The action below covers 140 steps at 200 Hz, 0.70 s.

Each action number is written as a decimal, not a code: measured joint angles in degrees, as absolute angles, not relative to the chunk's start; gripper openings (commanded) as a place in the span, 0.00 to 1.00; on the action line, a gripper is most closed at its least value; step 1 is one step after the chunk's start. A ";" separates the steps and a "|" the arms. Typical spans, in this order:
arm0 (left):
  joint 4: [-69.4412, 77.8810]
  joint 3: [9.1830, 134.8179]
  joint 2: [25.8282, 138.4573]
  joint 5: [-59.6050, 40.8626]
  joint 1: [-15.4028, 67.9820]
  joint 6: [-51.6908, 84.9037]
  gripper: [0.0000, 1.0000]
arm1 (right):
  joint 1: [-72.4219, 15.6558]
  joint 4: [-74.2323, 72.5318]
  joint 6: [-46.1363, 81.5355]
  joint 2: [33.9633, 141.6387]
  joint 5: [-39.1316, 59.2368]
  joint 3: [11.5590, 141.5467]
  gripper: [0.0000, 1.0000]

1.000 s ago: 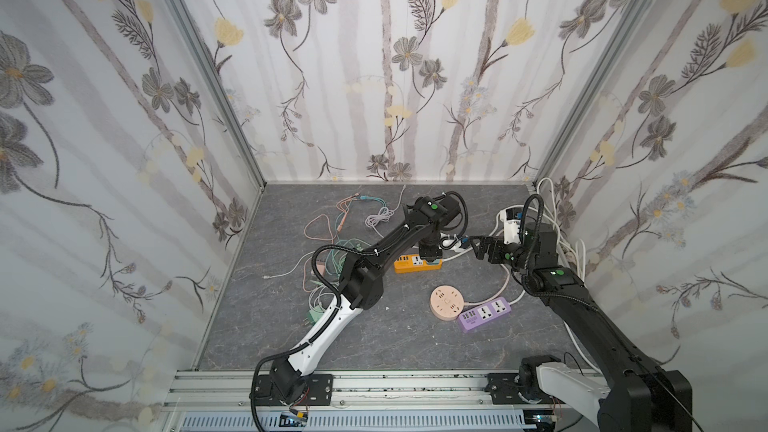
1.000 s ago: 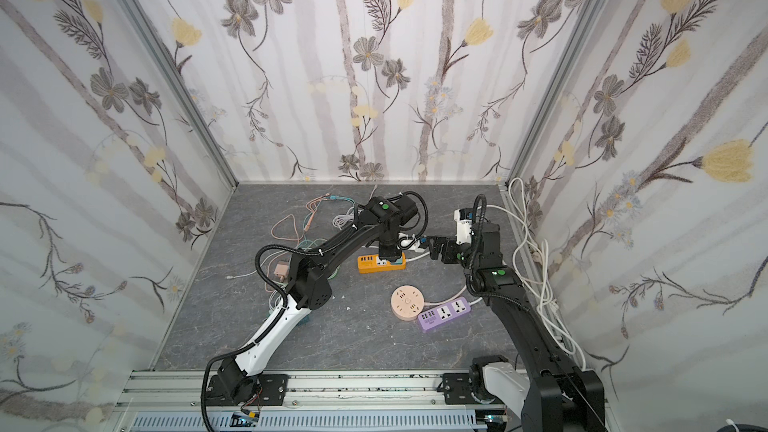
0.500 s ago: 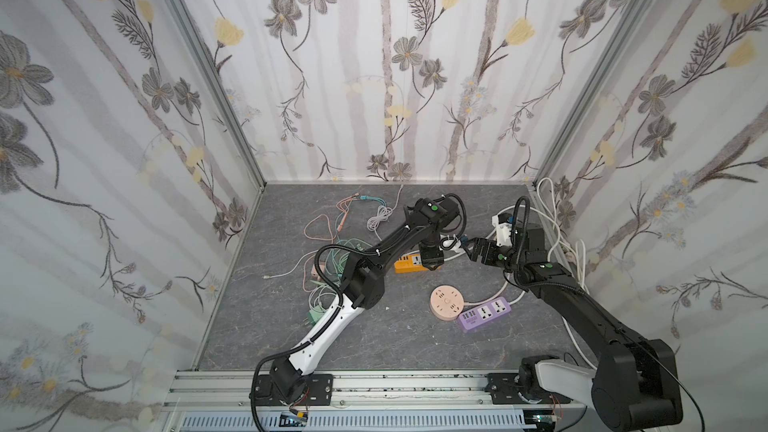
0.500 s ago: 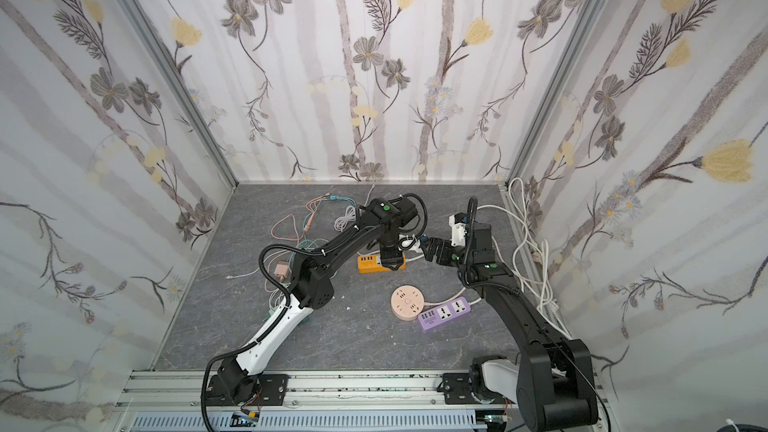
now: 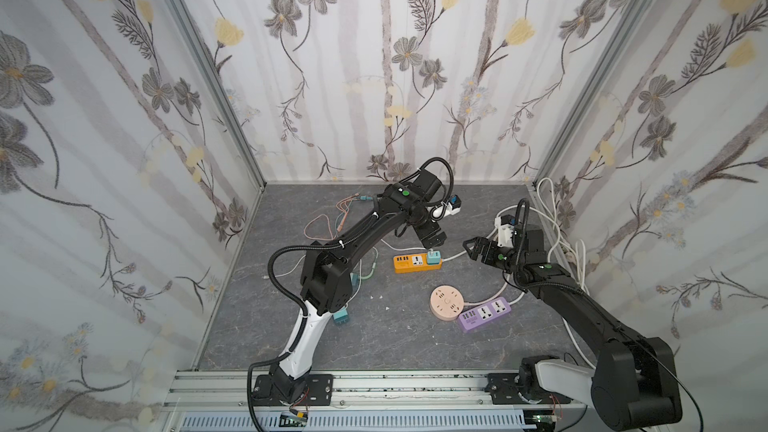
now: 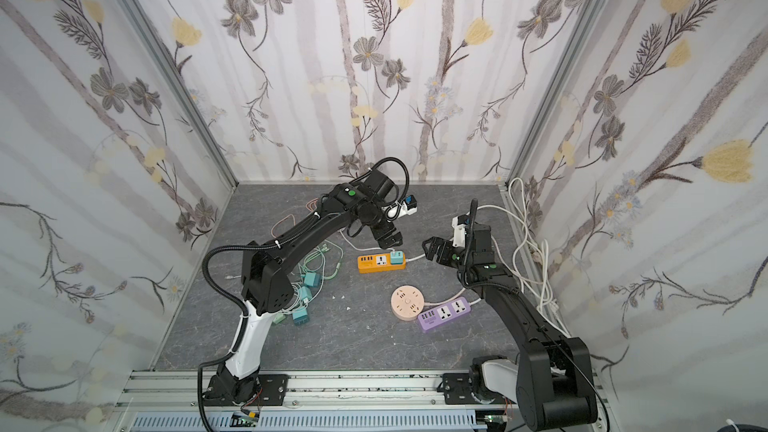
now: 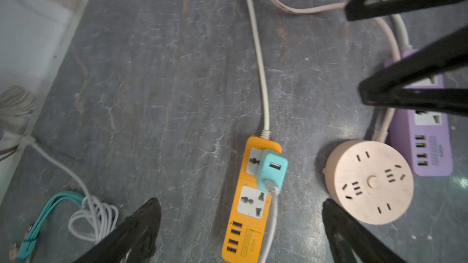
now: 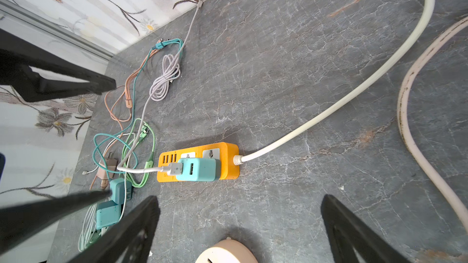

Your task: Insert the plug

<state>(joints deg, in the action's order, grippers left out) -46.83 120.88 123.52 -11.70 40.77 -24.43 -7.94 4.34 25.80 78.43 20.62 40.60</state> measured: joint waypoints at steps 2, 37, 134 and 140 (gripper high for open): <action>-45.78 120.07 123.15 -11.20 40.42 -23.44 1.00 | -7.99 4.32 25.96 78.46 20.60 40.60 0.99; -38.46 119.96 124.68 -2.81 34.13 -8.14 1.00 | -8.56 4.23 27.00 78.91 20.58 40.71 0.99; -51.27 136.46 142.93 5.80 25.28 2.00 0.92 | -8.93 4.16 28.01 78.63 20.05 41.28 0.99; -51.57 137.08 143.81 5.63 25.04 1.93 0.90 | -8.93 4.16 28.01 78.59 19.75 41.28 0.99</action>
<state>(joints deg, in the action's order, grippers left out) -51.57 137.08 143.81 5.63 25.04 1.93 -8.93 4.16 28.01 78.59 19.75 41.28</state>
